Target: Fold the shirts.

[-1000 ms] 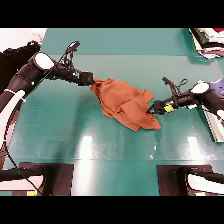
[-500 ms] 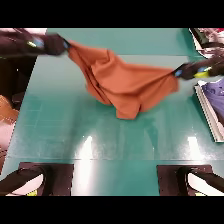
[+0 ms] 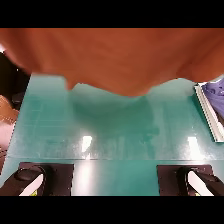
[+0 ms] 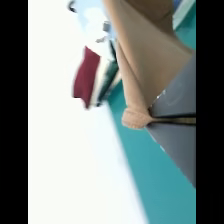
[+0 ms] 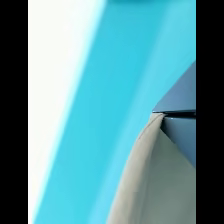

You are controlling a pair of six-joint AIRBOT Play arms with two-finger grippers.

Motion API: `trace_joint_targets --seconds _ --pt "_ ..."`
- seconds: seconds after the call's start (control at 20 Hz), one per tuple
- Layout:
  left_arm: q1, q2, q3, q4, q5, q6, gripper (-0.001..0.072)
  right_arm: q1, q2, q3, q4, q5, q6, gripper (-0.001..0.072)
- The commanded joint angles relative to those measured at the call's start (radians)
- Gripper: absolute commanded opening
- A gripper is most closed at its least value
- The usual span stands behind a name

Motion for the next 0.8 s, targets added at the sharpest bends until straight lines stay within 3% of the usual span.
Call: trace_joint_targets --seconds 0.0,0.1,0.25,0.35,0.45,0.6,0.75 --pt "0.001 0.032 0.106 0.008 -0.041 -0.007 0.002 -0.092 0.021 0.149 -0.01 0.011 0.007 0.0011" --pt "0.002 0.032 0.124 0.047 -0.081 -0.011 0.0021 -0.131 -0.012 0.245 -0.009 0.042 0.038 0.0012" --pt "0.001 0.005 0.079 0.257 -0.198 -0.086 0.0021 -0.132 -0.1 0.309 0.002 0.076 0.087 0.0012" --pt "0.001 -0.038 -0.003 0.381 -0.274 -0.131 0.0022 -0.074 -0.162 0.236 -0.003 0.089 0.097 0.0011" --pt "0.001 -0.106 -0.127 0.401 -0.295 -0.13 0.0022 0.022 -0.244 0.119 -0.018 0.111 0.098 0.0012" --pt "0.002 -0.237 -0.343 0.389 -0.241 -0.13 0.0022 0.168 -0.416 -0.027 -0.093 0.114 0.105 0.0012" --pt "0.002 -0.412 -0.515 0.391 -0.051 -0.105 0.0022 0.256 -0.605 -0.112 -0.159 0.016 0.104 0.0012"
